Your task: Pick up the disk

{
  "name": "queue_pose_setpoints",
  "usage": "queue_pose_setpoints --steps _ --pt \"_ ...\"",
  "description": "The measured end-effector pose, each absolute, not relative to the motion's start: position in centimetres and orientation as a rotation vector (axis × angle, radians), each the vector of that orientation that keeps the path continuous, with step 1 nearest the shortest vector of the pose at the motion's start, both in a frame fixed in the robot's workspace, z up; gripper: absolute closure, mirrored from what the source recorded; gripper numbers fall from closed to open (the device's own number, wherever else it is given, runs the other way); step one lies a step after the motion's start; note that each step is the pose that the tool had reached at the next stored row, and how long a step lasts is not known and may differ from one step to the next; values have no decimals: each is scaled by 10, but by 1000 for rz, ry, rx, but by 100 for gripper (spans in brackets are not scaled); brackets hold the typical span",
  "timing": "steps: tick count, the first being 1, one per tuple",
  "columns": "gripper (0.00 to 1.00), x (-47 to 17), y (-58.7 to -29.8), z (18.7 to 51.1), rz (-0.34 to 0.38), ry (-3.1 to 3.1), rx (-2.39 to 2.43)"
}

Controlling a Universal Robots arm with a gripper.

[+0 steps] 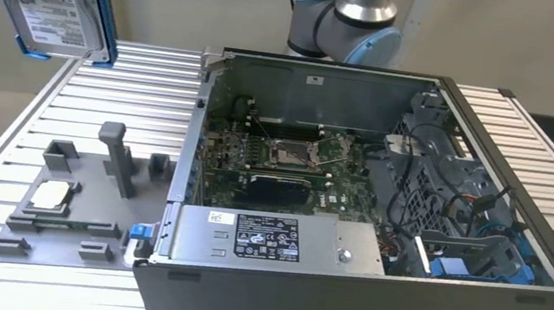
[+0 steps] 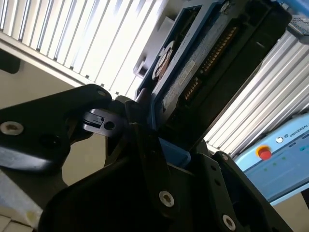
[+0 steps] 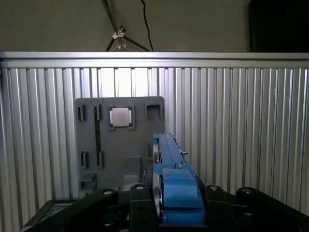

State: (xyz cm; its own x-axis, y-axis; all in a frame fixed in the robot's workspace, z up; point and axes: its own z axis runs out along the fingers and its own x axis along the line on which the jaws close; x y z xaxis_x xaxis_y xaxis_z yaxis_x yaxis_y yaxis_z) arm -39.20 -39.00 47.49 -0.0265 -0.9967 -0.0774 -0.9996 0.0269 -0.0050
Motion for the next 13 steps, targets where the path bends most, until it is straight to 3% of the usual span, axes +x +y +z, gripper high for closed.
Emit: queue_pose_setpoints --steps 13 --pt "100 -333 -390 475 78 2208 -2150"
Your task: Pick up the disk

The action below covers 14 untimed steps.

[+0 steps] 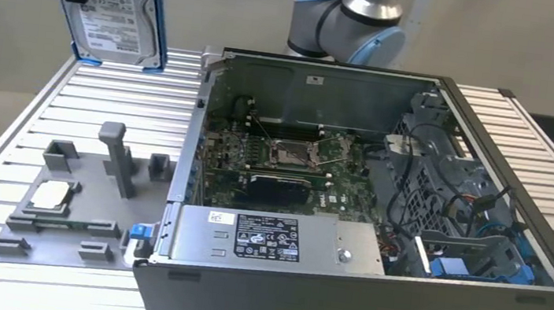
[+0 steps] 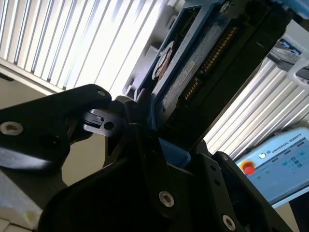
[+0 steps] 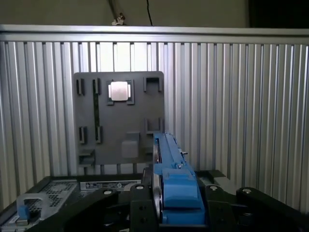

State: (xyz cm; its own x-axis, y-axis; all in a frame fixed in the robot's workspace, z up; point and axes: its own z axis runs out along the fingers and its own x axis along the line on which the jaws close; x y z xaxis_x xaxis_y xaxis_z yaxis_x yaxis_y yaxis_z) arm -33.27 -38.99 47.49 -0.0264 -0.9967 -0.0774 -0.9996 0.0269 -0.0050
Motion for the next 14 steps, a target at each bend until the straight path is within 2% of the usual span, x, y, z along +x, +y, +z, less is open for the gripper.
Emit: queue_pose_setpoints --steps 14 --pt "100 -269 -390 475 78 2208 -2150"
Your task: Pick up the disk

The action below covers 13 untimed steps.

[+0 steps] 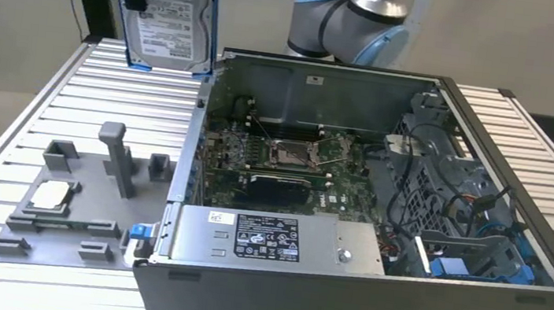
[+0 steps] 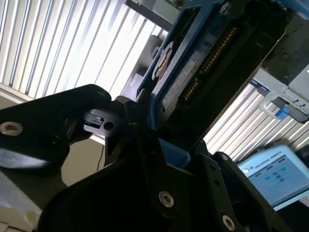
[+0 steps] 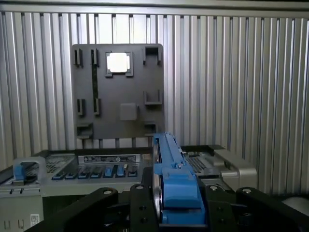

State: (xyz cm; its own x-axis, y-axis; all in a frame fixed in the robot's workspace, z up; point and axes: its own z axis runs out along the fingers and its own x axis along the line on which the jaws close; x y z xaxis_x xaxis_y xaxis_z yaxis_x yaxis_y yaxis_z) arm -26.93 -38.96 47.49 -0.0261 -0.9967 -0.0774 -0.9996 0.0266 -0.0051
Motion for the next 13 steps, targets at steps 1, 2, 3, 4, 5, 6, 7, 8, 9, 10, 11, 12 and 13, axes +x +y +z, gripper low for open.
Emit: queue_pose_setpoints --steps 1,2,3,4,5,6,7,8,9,10,11,12,13 --pt "100 -265 -390 475 78 2207 -2150" --pt "100 -261 -390 475 78 2207 -2151" --pt "100 -257 -390 475 78 2207 -2151" --pt "100 -253 -389 475 78 2207 -2151" --pt "100 -248 -389 475 78 2207 -2151" --pt "100 -244 -389 475 78 2207 -2151" --pt "100 -239 -389 475 78 2207 -2151" --pt "100 -235 -389 475 78 2207 -2151" --pt "100 -230 -389 475 78 2207 -2151" --pt "100 -226 -389 475 78 2207 -2151" --pt "100 -221 -389 475 78 2206 -2151" --pt "100 -217 -389 475 78 2206 -2151" --pt "100 -212 -389 475 78 2207 -2151"
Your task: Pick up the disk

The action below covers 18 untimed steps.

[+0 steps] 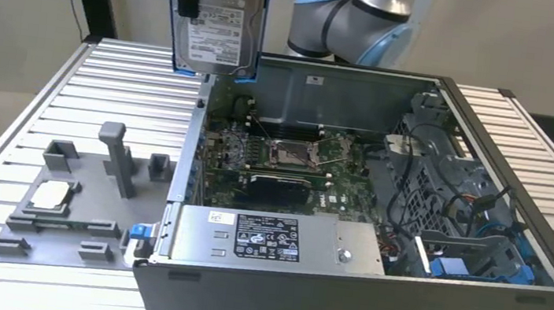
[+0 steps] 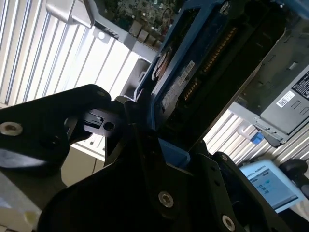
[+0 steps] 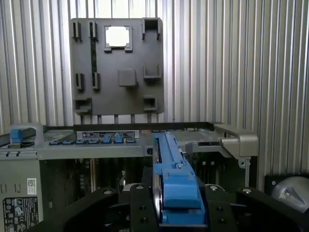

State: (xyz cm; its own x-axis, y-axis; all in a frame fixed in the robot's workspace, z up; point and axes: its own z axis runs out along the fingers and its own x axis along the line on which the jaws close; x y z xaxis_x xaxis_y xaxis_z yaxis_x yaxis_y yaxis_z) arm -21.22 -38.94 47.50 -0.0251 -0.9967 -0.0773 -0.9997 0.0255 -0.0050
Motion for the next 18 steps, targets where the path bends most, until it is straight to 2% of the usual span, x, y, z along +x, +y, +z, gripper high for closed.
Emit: queue_pose_setpoints --steps 18 --pt "100 -131 -389 475 78 2206 -2151"
